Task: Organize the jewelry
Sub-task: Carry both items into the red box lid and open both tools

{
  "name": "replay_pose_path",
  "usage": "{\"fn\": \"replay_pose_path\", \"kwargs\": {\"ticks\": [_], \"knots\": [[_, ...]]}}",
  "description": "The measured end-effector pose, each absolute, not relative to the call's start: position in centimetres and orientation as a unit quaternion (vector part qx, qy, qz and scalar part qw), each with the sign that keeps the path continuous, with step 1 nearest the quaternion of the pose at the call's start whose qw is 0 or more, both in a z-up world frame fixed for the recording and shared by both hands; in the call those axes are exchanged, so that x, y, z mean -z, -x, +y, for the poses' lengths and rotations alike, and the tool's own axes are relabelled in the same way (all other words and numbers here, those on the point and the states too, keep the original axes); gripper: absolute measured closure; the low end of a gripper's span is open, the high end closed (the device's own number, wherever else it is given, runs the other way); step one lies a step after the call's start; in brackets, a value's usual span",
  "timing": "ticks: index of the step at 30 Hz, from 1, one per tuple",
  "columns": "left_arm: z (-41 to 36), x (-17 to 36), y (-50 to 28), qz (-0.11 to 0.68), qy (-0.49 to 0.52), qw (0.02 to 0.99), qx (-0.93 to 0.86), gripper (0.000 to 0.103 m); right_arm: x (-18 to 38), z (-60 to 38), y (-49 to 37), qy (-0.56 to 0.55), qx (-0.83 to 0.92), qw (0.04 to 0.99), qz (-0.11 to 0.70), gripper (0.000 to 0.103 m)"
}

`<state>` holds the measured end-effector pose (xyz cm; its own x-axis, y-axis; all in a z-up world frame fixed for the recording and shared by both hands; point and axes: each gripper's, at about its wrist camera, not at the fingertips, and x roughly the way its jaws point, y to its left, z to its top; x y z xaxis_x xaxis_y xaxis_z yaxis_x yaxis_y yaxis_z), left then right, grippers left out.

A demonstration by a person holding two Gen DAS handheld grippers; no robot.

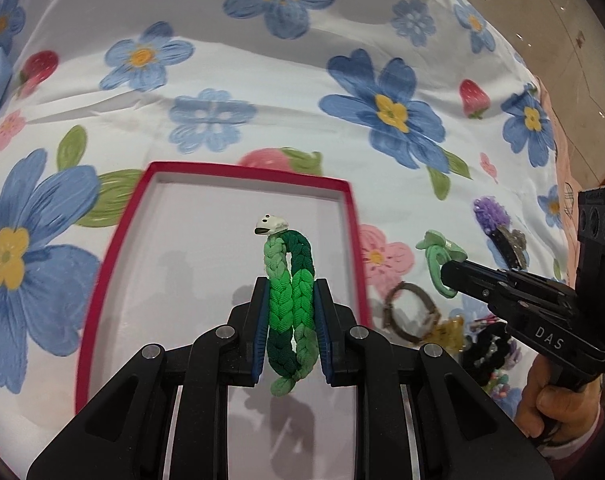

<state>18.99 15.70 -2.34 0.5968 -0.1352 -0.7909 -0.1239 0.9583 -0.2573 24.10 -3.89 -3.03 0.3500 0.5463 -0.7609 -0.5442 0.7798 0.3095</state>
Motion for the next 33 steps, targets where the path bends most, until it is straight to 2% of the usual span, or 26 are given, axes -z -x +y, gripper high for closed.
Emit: {"fn": "replay_pose_path", "kwargs": {"ticks": [8,16,29,33], "knots": [[18.9,3.7,-19.7,0.458,0.152,0.876,-0.018,0.084,3.9,1.8,-25.0,0.022,-0.355,0.809,0.469,0.093],[21.8,6.0,-21.8,0.475,0.154,0.866,-0.035,0.084,7.0,6.4,-27.7,0.061,-0.352,0.793,0.493,0.093],[22.0,8.6,-23.8,0.505,0.128,0.852,-0.049,0.083,9.7,8.4,-29.2,0.106,-0.339,0.783,0.510,0.090],[22.0,8.8,-23.8,0.508,0.127,0.850,-0.054,0.079,9.8,8.8,-29.2,0.113,-0.338,0.782,0.511,0.089]]}}
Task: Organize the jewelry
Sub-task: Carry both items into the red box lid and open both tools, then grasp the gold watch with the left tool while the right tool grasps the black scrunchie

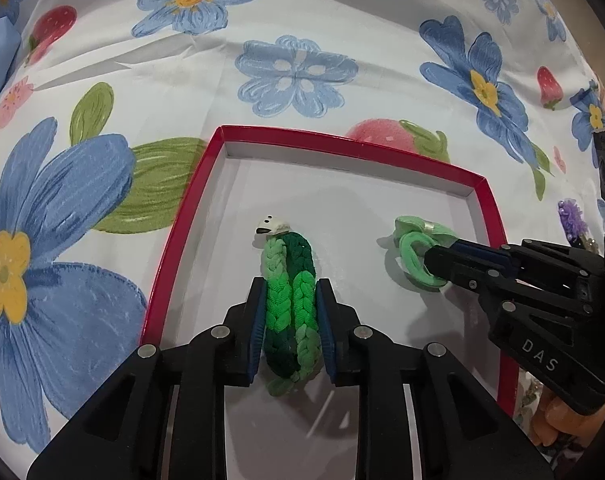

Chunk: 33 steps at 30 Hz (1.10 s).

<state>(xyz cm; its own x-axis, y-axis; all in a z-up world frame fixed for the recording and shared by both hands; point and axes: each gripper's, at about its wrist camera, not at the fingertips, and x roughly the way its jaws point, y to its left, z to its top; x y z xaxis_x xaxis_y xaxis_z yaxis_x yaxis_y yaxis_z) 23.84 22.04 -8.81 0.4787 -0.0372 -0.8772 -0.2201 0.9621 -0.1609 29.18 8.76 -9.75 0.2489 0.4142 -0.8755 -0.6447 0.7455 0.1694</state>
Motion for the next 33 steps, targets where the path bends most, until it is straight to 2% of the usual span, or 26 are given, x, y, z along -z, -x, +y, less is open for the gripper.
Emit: {"fn": "replay_pose_path", "kwargs": {"ticks": [6,8,16,20,33], "knots": [[22.2,8.0,-23.2,0.501,0.124,0.854,-0.063,0.063,9.4,8.7,-29.2,0.108,-0.340,0.780,0.514,0.083],[22.1,7.7,-22.9,0.499,0.121,0.855,-0.067,0.063,9.1,8.6,-29.1,0.109,-0.340,0.781,0.512,0.075],[21.3,5.5,-20.7,0.480,0.132,0.865,-0.063,0.054,6.4,6.0,-27.8,0.066,-0.350,0.790,0.500,0.075],[20.0,4.2,-18.9,0.467,0.142,0.871,-0.052,0.053,4.9,3.6,-26.8,0.038,-0.351,0.797,0.489,0.070],[15.0,0.7,-14.9,0.439,0.150,0.886,-0.005,0.050,2.0,-6.4,-23.7,-0.024,-0.307,0.826,0.473,0.067]]}}
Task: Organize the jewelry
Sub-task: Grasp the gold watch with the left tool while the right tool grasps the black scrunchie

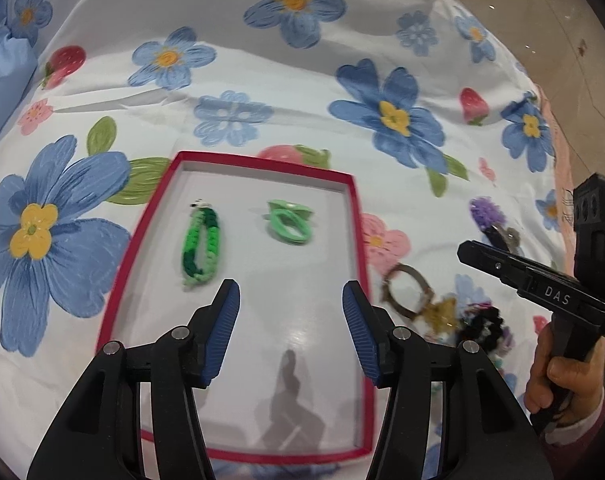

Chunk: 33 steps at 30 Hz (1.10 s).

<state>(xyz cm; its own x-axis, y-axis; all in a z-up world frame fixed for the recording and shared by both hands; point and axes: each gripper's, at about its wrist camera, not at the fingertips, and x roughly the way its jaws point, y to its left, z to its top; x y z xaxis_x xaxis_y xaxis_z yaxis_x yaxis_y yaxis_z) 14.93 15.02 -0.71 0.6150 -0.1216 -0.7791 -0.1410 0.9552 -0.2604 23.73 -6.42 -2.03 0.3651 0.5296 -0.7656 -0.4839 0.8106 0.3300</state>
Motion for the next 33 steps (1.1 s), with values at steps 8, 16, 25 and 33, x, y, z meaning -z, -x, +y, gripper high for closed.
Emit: {"fn": "replay_pose_path", "kwargs": {"ticks": [8,16,25,33], "knots": [[10.4,-0.2,-14.9,0.443,0.120,0.887,0.043,0.050,2.1,-12.9,-22.1,-0.044,-0.262,0.838,0.477,0.066],[6.1,0.1,-15.3,0.456,0.078,0.883,0.081,0.050,2.2,-18.6,-20.3,-0.057,-0.221,0.849,0.477,0.066],[3.5,1.9,-15.9,0.473,0.047,0.873,0.106,0.050,3.1,-21.7,-18.4,-0.072,-0.203,0.851,0.479,0.065],[1.5,3.2,-17.3,0.487,0.002,0.865,0.118,0.050,4.2,-20.0,-17.8,-0.063,-0.225,0.842,0.486,0.065]]}}
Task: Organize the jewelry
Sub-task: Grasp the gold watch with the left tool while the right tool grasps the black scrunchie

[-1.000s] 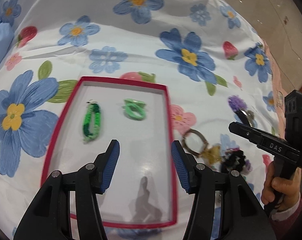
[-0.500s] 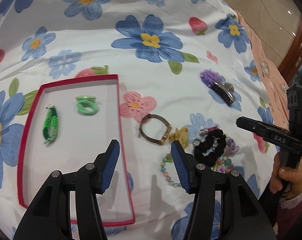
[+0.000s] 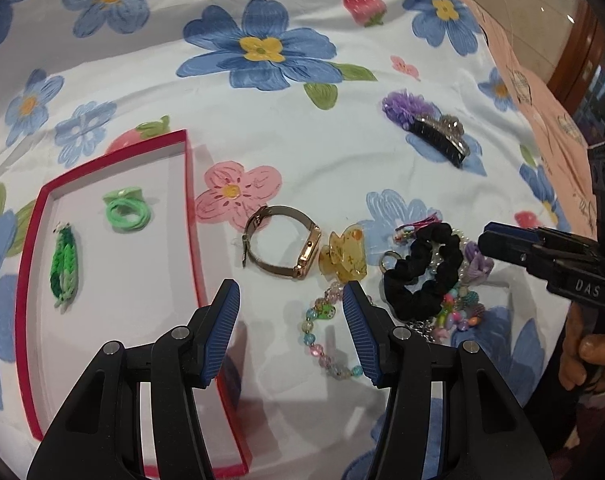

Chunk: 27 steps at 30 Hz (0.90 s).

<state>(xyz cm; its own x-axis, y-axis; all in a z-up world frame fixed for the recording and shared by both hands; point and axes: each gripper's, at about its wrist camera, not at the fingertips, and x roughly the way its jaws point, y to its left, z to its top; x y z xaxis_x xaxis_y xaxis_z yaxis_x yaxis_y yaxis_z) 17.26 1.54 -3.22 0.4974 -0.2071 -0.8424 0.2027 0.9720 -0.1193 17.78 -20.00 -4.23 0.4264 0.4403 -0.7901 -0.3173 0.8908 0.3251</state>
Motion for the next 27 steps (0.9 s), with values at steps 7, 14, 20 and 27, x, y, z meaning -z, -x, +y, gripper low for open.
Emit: {"fn": "replay_pose_path", "kwargs": {"ticks": [7,14,20,27], "knots": [[0.0,4.6,-19.4,0.498,-0.035,0.857,0.129,0.052,6.2,-18.8,-18.2,-0.058,-0.228,0.829,0.508,0.065],[-1.6,6.1,-20.9,0.514,-0.068,0.842,0.148,0.082,7.2,-18.2,-18.6,-0.055,-0.229,0.823,0.517,0.078],[-1.9,6.9,-21.2,0.521,-0.064,0.837,0.154,0.096,7.7,-18.3,-18.9,-0.058,-0.228,0.820,0.521,0.090],[-1.4,5.4,-20.0,0.502,-0.040,0.850,0.155,0.097,6.5,-19.0,-18.5,-0.063,-0.229,0.832,0.502,0.097]]}}
